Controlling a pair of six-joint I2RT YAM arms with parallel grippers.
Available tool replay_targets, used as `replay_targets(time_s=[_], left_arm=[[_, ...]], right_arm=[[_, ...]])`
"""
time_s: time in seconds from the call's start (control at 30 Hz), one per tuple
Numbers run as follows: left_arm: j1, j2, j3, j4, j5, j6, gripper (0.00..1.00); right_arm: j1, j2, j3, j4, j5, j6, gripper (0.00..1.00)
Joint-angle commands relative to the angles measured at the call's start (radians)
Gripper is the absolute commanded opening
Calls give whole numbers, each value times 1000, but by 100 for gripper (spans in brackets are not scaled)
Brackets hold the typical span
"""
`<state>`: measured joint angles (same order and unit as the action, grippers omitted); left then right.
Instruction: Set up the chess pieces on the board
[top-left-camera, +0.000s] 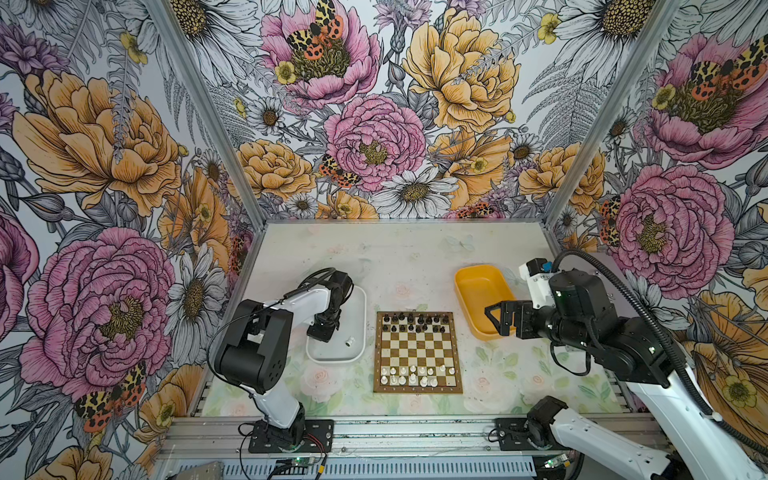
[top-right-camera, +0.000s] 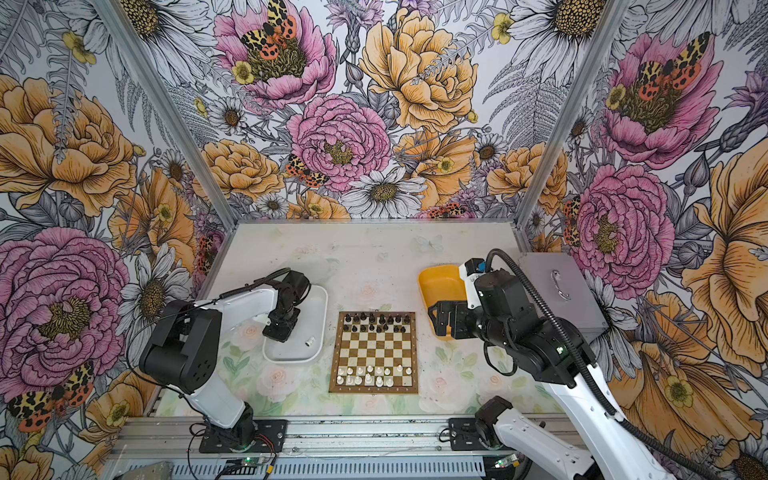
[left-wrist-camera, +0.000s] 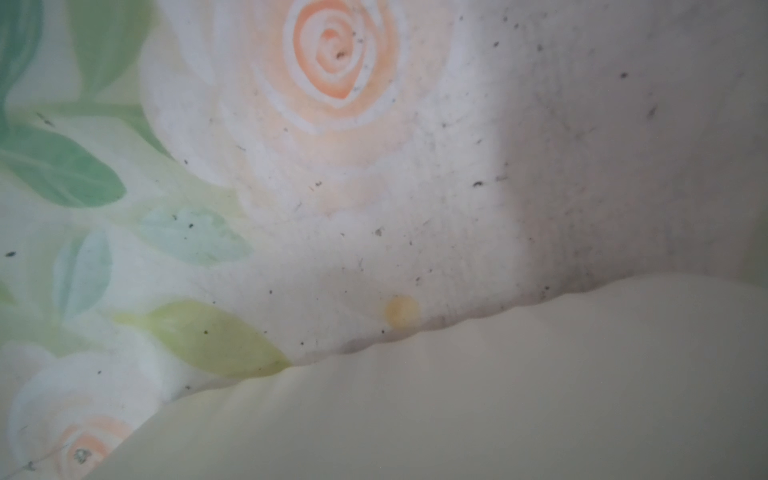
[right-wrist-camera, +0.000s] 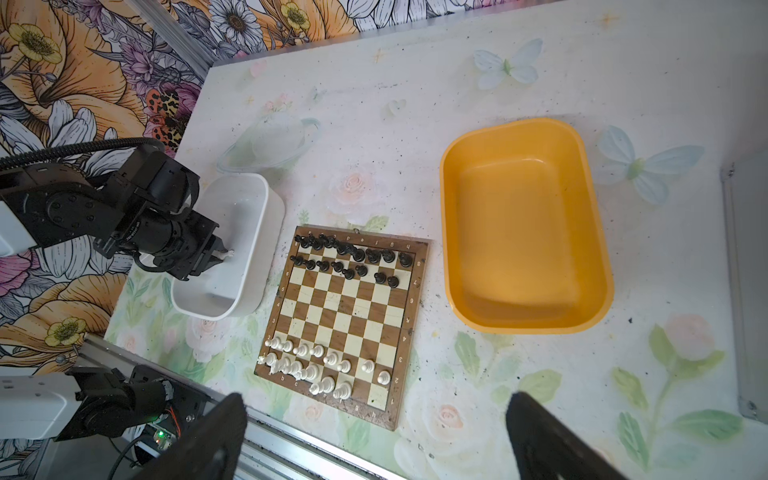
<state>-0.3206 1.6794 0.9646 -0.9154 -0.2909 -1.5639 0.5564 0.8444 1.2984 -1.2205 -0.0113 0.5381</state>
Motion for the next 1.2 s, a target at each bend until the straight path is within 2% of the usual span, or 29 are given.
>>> replay_targets(time_s=[0.0, 0.17, 0.43, 0.53, 0.63, 0.87, 1.0, 1.17], left_arm=[[11, 3, 17, 7, 20, 41, 14], [10, -21, 11, 7, 36, 86, 6], [-2, -82, 15, 9, 58, 154, 4], [0, -120, 22, 9, 74, 185, 4], [1, -172, 38, 7, 113, 222, 4], [3, -303, 62, 7, 172, 254, 6], [-5, -353, 75, 7, 200, 252, 6], [-15, -405, 87, 7, 249, 263, 7]], right_arm=[[-4, -10, -5, 7, 20, 11, 100], [-4, 9, -7, 11, 1, 3, 100], [-5, 58, 4, 42, -50, -10, 100], [-4, 78, -10, 85, -98, -9, 100], [-4, 116, -27, 147, -195, -5, 100], [1, 257, -127, 453, -433, 68, 100], [39, 388, -143, 655, -483, 138, 98], [153, 584, -58, 828, -464, 182, 88]])
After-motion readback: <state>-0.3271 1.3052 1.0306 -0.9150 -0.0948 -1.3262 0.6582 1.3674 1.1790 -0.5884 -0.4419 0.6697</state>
